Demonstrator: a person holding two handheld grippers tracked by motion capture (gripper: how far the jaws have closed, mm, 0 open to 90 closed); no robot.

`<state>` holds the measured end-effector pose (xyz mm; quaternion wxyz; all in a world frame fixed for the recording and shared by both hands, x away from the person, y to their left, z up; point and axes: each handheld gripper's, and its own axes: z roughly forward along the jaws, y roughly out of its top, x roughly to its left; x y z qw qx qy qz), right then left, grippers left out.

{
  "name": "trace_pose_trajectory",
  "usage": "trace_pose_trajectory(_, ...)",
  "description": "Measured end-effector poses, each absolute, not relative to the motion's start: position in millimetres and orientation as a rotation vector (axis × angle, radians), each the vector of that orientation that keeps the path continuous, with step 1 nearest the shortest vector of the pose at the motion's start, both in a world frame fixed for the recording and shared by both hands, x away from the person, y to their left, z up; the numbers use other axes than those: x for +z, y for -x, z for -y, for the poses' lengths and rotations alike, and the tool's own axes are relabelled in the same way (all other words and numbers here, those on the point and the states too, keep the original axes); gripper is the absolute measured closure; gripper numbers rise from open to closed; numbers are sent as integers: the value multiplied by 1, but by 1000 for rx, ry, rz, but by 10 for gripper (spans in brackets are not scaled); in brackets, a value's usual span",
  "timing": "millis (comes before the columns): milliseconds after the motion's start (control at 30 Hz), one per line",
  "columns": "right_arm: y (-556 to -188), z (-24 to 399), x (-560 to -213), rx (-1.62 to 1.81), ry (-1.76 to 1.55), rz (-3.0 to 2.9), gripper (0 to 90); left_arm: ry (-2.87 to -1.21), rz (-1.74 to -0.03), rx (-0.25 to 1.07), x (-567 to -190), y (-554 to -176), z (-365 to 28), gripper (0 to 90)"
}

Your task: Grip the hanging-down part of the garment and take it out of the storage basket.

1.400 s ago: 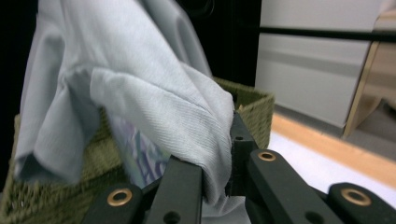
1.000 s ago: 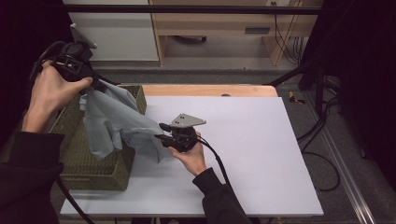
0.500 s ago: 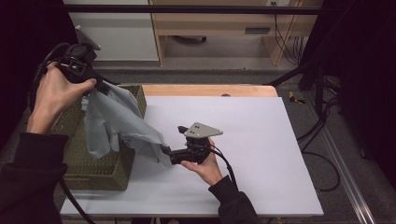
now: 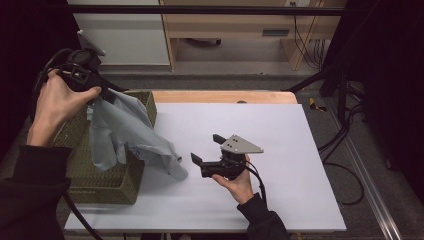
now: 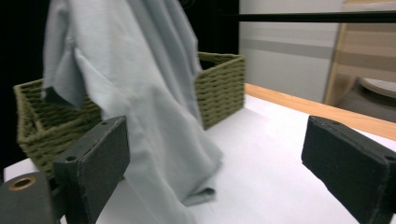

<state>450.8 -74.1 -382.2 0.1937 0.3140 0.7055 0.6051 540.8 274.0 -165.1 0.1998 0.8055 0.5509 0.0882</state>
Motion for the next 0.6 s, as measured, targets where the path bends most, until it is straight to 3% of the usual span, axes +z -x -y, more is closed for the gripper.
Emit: trace_pose_trajectory(600,-431,140,-407,1620,-996,-1862,49,-2260,-1542,242,-170,-541,-272,856)
